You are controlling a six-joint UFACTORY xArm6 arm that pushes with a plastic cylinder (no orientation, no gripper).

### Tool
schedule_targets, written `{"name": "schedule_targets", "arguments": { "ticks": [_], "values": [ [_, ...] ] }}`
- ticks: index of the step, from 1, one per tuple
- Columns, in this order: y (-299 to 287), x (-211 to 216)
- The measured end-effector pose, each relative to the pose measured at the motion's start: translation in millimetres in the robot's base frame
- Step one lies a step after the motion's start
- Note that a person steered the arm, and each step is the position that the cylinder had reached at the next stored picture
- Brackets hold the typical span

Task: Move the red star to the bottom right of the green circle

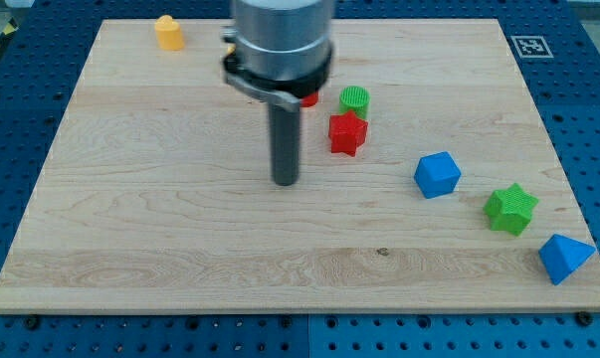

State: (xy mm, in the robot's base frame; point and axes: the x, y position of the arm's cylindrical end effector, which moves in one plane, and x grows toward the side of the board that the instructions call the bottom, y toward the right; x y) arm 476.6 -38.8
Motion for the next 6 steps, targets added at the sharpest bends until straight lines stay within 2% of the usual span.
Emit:
{"name": "schedule_targets", "arguments": {
  "ticks": [3, 6],
  "values": [
    [1.2, -69.7],
    [98.5, -67.3]
  ]
}}
